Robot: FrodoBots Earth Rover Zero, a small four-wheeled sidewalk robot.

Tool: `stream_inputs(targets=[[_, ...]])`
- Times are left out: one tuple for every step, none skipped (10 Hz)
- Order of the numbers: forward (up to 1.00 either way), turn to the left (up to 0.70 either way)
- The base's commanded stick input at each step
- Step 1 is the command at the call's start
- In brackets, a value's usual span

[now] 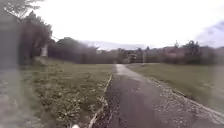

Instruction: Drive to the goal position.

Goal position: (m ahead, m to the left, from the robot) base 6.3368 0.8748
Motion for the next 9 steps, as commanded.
stream_inputs(targets=[[1.00,-0.19],[1.00,-0.02],[1.00,0.00],[1.00,0.00],[1.00,0.00],[1.00,0.00],[1.00,0.00],[1.00,0.00],[1.00,0.00]])
